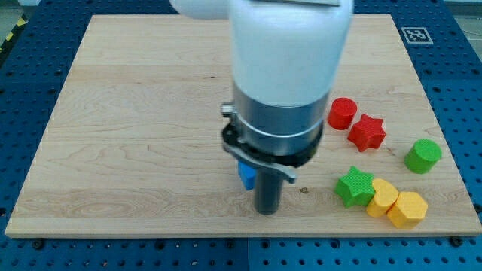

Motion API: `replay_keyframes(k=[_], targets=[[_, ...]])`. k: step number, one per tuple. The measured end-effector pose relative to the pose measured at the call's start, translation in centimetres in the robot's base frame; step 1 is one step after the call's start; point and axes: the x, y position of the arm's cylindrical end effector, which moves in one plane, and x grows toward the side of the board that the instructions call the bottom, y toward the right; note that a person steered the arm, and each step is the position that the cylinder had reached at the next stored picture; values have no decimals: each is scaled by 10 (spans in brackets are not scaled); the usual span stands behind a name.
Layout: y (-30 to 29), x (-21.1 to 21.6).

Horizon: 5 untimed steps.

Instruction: Move the blue triangle above the blue cube

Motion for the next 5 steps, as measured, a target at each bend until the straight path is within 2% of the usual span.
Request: replay_keyframes(k=[5], targets=[[17, 0]])
